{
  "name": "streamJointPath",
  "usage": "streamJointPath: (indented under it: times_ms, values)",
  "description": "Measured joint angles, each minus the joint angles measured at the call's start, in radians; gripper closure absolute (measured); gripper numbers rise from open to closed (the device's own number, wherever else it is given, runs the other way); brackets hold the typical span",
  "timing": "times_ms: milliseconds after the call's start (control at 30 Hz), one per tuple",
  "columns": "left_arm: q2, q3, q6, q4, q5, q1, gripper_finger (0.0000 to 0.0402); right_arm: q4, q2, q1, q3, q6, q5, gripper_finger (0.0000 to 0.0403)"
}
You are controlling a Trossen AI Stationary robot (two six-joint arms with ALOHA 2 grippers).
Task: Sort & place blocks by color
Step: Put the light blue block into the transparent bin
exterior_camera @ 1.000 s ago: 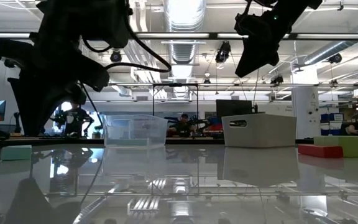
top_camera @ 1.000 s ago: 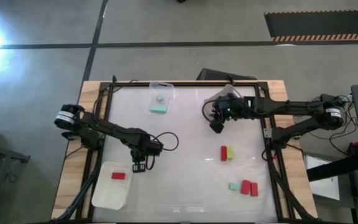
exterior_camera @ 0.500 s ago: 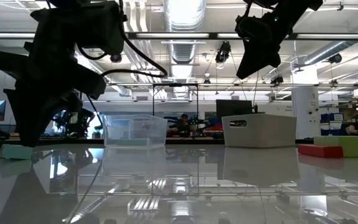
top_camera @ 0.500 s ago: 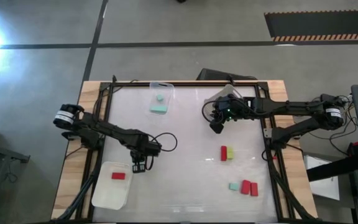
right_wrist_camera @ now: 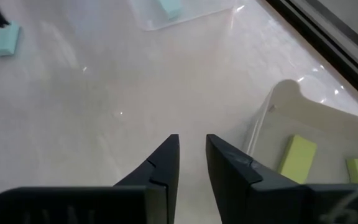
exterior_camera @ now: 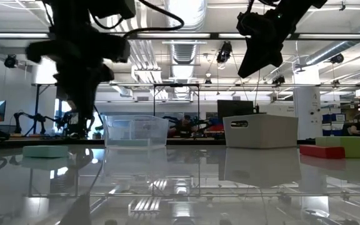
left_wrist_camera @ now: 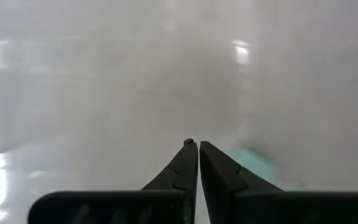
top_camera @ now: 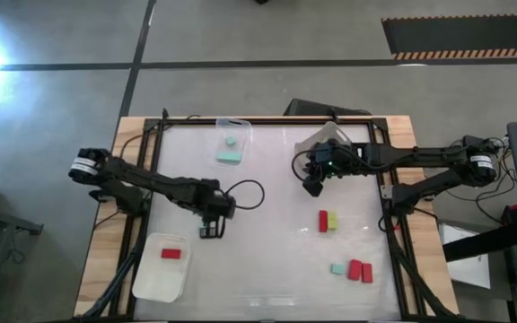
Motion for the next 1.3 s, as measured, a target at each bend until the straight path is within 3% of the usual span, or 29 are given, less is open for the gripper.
streamJointPath:
  times_ms: [133,267,633,800,1167,1300]
  values:
    - [-0.032,-0.033,0.103,-0.002,0.175,-0.002,0.0400,0.002,0.000,0.006,-0.001,0.000,0.001,0.0334]
    - [-0.024,-0.056,0.155,0.019,0.244,-0.001,0.0385,0.003,0.000,0.009,-0.002,-0.001,0.002,0.0331]
    - [0.018,-0.098,0.164,0.014,0.232,-0.002,0.0207,0.003,0.000,0.010,-0.014,0.000,0.002,0.0334]
    - [0.018,-0.103,0.212,0.017,0.179,-0.004,0.0155,0.003,0.000,0.010,-0.015,0.000,0.002,0.0332]
    - [0.018,-0.163,0.217,0.090,0.216,-0.013,0.0146,0.004,0.000,0.010,-0.036,0.000,0.002,0.0329]
    - [0.018,-0.175,0.220,0.091,0.174,-0.013,0.0146,0.010,0.000,0.010,-0.041,0.004,0.002,0.0334]
